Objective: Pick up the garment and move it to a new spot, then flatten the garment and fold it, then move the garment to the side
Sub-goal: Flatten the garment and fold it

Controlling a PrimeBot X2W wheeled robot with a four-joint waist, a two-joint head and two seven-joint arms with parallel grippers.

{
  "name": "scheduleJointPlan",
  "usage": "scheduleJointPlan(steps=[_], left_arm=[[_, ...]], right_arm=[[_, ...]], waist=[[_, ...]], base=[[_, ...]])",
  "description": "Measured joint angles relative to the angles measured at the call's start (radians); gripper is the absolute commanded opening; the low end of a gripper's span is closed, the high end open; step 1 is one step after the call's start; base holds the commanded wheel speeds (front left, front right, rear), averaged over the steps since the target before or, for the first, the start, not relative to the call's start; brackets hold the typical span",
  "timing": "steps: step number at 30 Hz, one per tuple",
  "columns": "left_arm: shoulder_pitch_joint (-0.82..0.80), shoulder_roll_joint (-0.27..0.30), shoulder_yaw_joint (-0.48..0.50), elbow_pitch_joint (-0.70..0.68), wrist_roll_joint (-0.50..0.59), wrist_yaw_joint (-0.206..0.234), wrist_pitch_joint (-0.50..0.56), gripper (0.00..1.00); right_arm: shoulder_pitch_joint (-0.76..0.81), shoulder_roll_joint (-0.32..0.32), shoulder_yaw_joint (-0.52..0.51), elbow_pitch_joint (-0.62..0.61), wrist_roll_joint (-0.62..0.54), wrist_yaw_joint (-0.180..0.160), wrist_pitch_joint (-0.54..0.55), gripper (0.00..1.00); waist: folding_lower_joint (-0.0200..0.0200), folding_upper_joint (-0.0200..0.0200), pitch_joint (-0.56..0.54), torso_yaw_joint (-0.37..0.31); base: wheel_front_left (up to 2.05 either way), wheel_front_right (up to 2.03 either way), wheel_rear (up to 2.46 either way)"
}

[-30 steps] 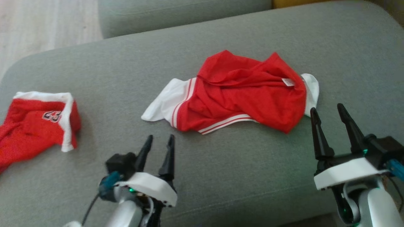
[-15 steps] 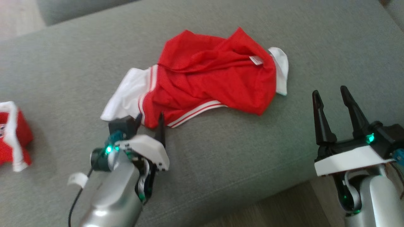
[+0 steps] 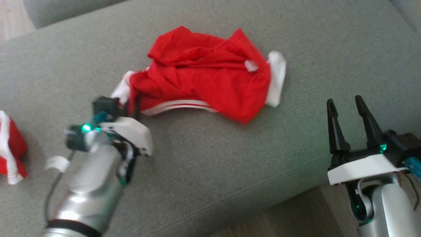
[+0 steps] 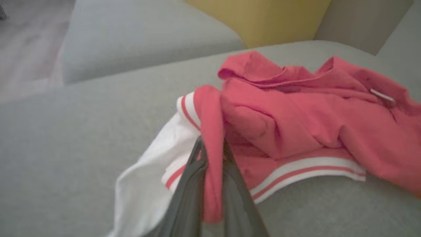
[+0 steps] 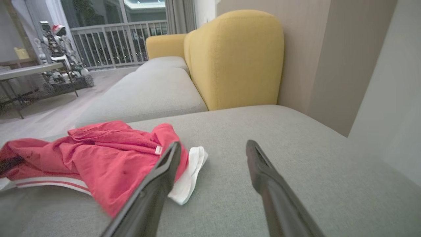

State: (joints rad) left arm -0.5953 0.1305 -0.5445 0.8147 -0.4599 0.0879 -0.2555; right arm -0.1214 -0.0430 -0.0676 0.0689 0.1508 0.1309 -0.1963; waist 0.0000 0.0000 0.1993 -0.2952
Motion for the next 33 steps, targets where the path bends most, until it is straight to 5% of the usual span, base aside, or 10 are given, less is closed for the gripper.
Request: scheduleJointPlan(steps=[11,18,20,21,25,33], left_arm=[[-0.096,0.198,-0.025,-0.291,0.098,-0.086,0.072,0.00],[-0.186,0.197,-0.073,-0.154,0.106,-0.132,0.214,0.00],[-0.201,0.195,-0.072,-0.065,0.109,-0.111,0.226,0.93],[-0.210,0.195,-0.072,-0.023,0.117,-0.105,0.229,1.00],[-0.240,0.182,-0.071,0.084,0.126,-0.083,0.199,1.00],[-0.304,0.131,-0.018,0.091,0.093,-0.051,0.040,1.00]], right_arm=[[0.000,0.000,0.003,0.055,0.007,0.000,-0.019,1.00],[-0.049,0.000,0.064,0.085,0.027,0.000,-0.034,1.00],[-0.068,0.000,0.084,0.094,0.035,0.000,-0.037,1.00],[-0.076,0.000,0.092,0.097,0.037,0.000,-0.039,1.00],[-0.098,-0.001,0.109,0.112,0.046,0.000,-0.043,1.00],[-0.096,-0.002,0.103,0.124,0.041,0.000,-0.051,1.00]], waist=[[0.0000,0.0000,-0.097,0.080],[0.0000,0.0000,-0.077,0.095],[0.0000,0.0000,-0.065,0.090],[0.0000,0.0000,-0.058,0.087],[0.0000,0.0000,-0.041,0.075],[0.0000,0.0000,-0.057,0.111]], base=[[0.00,0.00,0.00],[0.00,0.00,0.00],[0.00,0.00,0.00],[0.00,0.00,0.00],[0.00,0.00,0.00],[0.00,0.00,0.00]])
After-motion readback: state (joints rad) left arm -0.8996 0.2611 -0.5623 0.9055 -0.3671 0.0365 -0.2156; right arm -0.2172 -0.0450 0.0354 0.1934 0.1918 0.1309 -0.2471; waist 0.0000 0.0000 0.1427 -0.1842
